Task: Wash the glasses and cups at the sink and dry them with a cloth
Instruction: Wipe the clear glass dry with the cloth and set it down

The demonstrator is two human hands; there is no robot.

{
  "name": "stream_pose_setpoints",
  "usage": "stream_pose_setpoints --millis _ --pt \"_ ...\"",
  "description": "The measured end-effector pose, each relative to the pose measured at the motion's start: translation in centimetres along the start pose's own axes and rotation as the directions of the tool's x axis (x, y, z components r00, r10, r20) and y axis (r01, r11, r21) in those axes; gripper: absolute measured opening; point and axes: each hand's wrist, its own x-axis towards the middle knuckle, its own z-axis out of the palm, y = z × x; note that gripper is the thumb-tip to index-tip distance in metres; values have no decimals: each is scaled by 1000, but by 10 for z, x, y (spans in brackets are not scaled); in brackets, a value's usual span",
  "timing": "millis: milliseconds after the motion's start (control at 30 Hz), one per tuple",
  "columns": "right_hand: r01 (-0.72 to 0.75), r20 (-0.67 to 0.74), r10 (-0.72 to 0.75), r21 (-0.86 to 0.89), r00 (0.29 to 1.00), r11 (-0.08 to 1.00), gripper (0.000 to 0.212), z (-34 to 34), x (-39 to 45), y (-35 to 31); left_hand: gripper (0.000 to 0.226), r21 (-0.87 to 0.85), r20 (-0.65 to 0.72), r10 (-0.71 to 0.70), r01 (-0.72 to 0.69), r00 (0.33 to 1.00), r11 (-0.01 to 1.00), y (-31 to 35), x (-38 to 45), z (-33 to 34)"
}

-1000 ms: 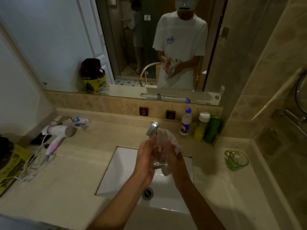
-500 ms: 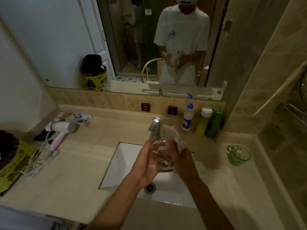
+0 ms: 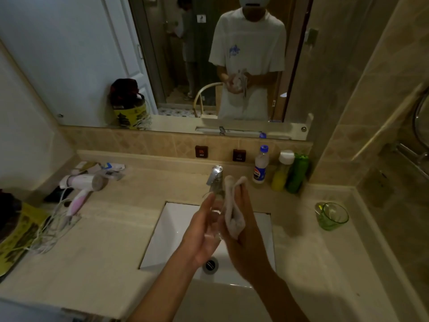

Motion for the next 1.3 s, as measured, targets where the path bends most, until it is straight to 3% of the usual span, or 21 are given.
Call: stream_pose_setpoints --millis 100,167,233,367,433,533,567,600,633,700,767,833,900,967,1133,1300 --pt "-230 27 229 38 973 972 76 -16 22 4 41 64 144 -58 50 988 997 13 -6 -1" --pt "-225 41 223 56 974 973 65 -12 29 4 61 94 185 -74 58 980 994 16 -4 -4" --pt "-196 56 191 87 980 977 62 -7 26 1 75 101 153 -40 25 987 995 17 -4 -4" --pt "-129 62 121 153 991 980 72 11 4 -2 67 -37 98 -6 9 995 999 16 -1 -5" --pt "-155 56 144 312 988 937 74 22 -8 5 68 -103 69 27 -20 997 994 17 -2 -4" --pt "-371 50 377 337 925 865 46 14 -5 9 54 0 6 132 -132 991 991 7 -4 0" --pt "-481 37 511 404 859 778 40 10 0 4 38 52 -1 156 -156 988 986 3 -6 2" --pt "-551 56 614 512 787 660 50 6 3 11 24 83 -7 170 -168 985 982 1 -7 8" --pt "-561 65 680 624 731 543 58 2 7 11 24 128 -27 199 -194 980 973 -1 -6 10" --pt "-490 128 731 817 670 305 48 -6 9 7 42 267 7 284 -276 959 923 -2 -2 13" --pt "-441 237 765 895 599 68 48 -8 5 5 57 403 31 363 -344 931 848 -2 0 14" --pt "-422 309 780 904 545 -64 52 -9 -2 9 74 500 57 421 -391 905 773 -3 3 9" --pt "-403 343 781 906 522 -129 56 -10 -10 11 87 575 64 442 -395 895 717 -7 5 2" --pt "-382 335 796 913 504 -143 56 -11 -16 12 90 608 46 412 -353 910 711 -7 7 -5" --pt "-367 308 809 922 501 -123 52 -26 -22 10 88 512 -33 356 -290 934 809 -4 2 -14" --pt "-377 287 789 923 543 -76 55 -13 -15 13 80 437 -35 319 -273 947 857 -20 2 -2"
